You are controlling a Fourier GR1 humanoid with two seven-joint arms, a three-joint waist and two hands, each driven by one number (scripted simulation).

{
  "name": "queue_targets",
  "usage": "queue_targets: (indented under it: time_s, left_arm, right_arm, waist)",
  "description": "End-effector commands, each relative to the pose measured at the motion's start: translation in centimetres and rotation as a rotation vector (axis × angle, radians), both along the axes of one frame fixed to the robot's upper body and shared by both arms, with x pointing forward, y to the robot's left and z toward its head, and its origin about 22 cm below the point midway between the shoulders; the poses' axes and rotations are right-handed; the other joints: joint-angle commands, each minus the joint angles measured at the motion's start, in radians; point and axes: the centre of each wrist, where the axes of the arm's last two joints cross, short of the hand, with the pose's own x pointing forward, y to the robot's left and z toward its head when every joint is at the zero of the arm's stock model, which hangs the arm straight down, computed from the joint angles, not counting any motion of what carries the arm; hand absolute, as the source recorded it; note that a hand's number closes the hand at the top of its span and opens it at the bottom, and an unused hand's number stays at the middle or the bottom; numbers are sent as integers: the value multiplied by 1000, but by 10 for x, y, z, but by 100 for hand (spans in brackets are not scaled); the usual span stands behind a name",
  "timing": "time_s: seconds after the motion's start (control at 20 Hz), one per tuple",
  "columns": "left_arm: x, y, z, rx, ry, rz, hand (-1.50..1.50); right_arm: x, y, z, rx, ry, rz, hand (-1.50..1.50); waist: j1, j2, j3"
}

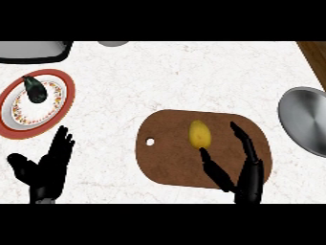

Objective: Pick the lemon from the cutting board and place it in the pan

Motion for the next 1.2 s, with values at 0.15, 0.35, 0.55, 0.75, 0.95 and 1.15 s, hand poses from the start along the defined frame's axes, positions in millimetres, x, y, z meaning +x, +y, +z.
queue_targets:
  time_s: [0.15,0.35,0.55,0.75,0.95,1.15]
  left_arm:
    - [11,-9,1,-37,23,-21,0]
    - [0,-30,-9,-49,30,-18,0]
    - [4,-9,5,-23,27,-19,0]
    - [6,-24,-1,-40,37,-35,0]
    - [11,-32,4,-32,10,-60,0]
    - [11,-22,5,-33,13,-36,0]
  right_arm:
    - [-29,30,-14,-151,-1,-196,-150]
    - [-9,16,3,-194,93,-248,-150]
    - [19,14,33,-243,236,-270,-150]
    - [45,7,45,-349,536,-221,-150]
    - [59,26,62,-468,777,-173,-150]
    - [89,41,116,-536,859,-182,-150]
  waist:
    - [13,12,-2]
    - [18,13,-4]
    - [33,10,-2]
    - [40,17,-3]
    - [46,14,-2]
    - [43,10,2]
